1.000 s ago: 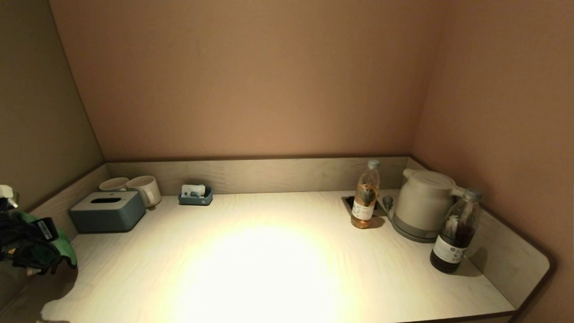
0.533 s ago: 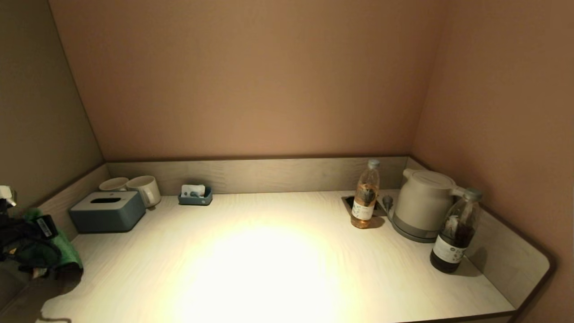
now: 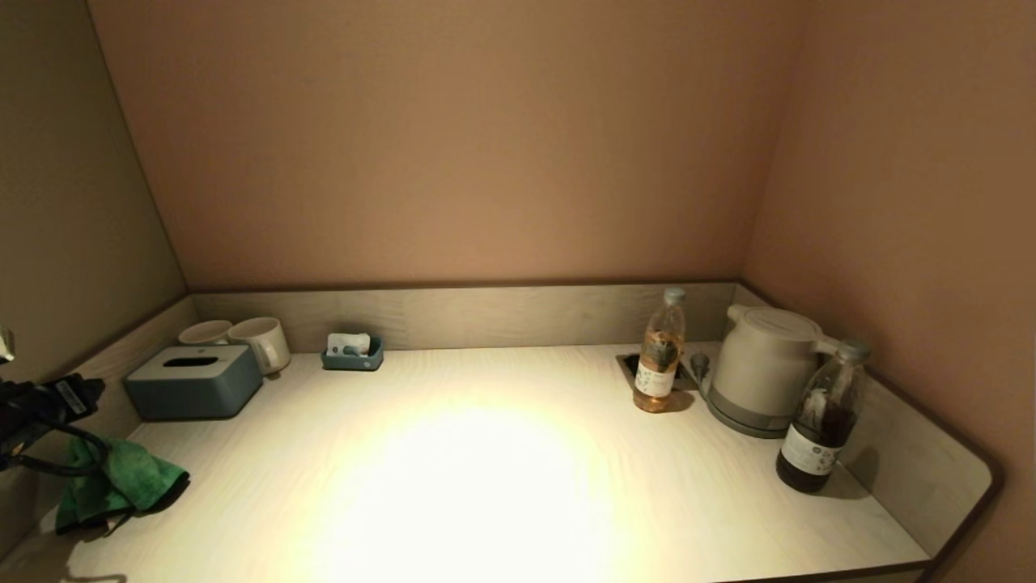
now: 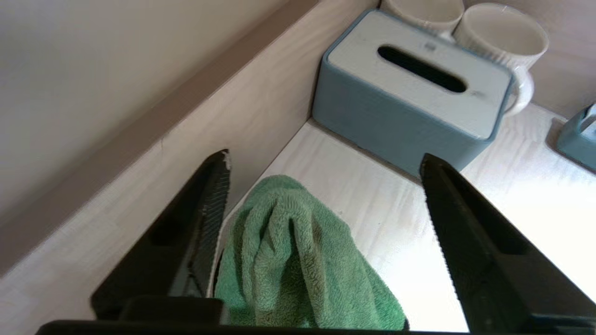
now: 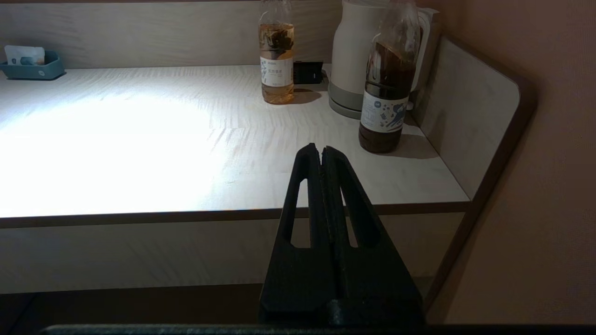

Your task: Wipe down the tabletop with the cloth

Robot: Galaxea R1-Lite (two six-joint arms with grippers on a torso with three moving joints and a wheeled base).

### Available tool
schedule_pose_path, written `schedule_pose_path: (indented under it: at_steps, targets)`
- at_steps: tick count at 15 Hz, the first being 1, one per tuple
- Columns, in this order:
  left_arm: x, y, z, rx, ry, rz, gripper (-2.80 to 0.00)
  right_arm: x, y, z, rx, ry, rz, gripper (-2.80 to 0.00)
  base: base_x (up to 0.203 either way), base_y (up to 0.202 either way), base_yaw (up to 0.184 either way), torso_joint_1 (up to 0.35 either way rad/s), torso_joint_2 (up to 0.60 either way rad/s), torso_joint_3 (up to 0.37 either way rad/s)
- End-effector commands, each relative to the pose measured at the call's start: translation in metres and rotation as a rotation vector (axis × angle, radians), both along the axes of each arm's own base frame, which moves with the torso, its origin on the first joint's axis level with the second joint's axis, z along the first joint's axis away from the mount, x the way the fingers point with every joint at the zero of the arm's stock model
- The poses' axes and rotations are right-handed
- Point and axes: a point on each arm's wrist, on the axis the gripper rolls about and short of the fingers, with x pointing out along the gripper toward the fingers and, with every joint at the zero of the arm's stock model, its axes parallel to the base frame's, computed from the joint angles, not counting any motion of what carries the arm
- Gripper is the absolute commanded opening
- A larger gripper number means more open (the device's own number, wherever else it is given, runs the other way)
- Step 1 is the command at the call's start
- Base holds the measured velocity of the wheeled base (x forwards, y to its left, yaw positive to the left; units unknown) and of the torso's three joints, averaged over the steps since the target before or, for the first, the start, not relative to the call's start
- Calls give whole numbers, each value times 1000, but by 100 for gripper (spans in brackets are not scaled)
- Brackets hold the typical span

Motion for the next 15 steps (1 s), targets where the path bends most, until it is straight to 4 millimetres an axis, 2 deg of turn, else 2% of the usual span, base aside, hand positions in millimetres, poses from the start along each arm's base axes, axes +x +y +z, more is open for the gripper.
schedule_pose_path:
  at_steps: [1, 2, 3, 9, 12, 15]
  targets:
    - [-5, -2, 12, 13, -31, 0, 0, 0, 0, 0, 0, 1, 1, -280, 0, 0, 0, 0, 0, 0]
    - [-7, -3, 13, 12, -31, -2, 0, 0, 0, 0, 0, 1, 1, -280, 0, 0, 0, 0, 0, 0]
    - [-9, -4, 13, 12, -31, -3, -280, 0, 0, 0, 0, 1, 1, -280, 0, 0, 0, 0, 0, 0]
    - [-16, -7, 28, 24, -81, -3, -280, 0, 0, 0, 0, 1, 1, -280, 0, 0, 0, 0, 0, 0]
    - [-28, -15, 49, 32, -143, -10, -280, 0, 0, 0, 0, 1, 0, -280, 0, 0, 0, 0, 0, 0]
    - [-53, -37, 90, 63, -245, -60, -280, 0, 0, 0, 0, 1, 1, -280, 0, 0, 0, 0, 0, 0]
